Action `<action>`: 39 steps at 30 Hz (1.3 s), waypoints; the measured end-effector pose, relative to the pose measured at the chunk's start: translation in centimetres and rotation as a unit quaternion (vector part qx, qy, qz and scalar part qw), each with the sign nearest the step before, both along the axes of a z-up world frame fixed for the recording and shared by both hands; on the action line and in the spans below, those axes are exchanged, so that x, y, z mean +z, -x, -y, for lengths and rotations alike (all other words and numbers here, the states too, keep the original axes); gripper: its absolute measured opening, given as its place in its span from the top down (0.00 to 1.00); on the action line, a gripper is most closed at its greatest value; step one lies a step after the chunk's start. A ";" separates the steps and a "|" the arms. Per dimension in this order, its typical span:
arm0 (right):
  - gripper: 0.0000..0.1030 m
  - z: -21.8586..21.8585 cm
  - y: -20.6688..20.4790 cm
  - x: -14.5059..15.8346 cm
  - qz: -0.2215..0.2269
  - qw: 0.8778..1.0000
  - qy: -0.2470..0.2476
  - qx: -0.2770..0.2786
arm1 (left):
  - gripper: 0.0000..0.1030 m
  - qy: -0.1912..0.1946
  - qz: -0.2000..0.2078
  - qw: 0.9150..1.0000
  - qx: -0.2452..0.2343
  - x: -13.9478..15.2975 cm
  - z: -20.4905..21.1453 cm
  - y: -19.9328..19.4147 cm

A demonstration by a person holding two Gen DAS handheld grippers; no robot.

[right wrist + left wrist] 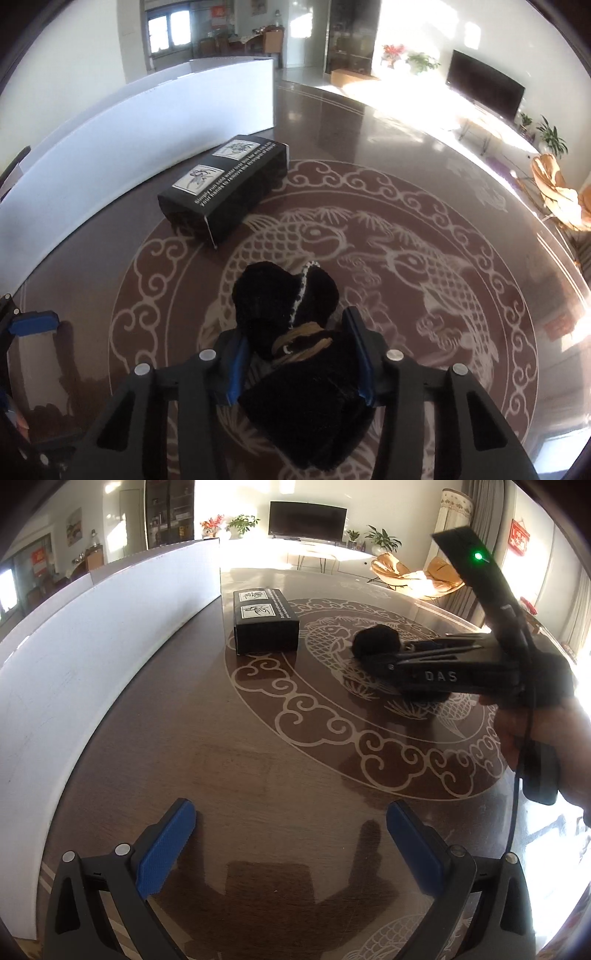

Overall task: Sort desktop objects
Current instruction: 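Grasp the black fuzzy hat with the right gripper while the left gripper grasps the black soap box, then carry the soap box and hat over the cardboard bin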

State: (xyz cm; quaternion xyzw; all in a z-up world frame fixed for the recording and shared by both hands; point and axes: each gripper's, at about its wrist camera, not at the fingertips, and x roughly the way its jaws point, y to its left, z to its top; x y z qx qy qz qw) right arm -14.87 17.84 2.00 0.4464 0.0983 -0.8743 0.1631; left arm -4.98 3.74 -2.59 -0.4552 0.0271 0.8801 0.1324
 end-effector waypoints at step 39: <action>0.50 -7.3 -5.3 0.1 -0.022 0.995 0.013 -0.100 | 0.44 0.027 -0.020 0.999 -0.004 0.0 -4.1 4.8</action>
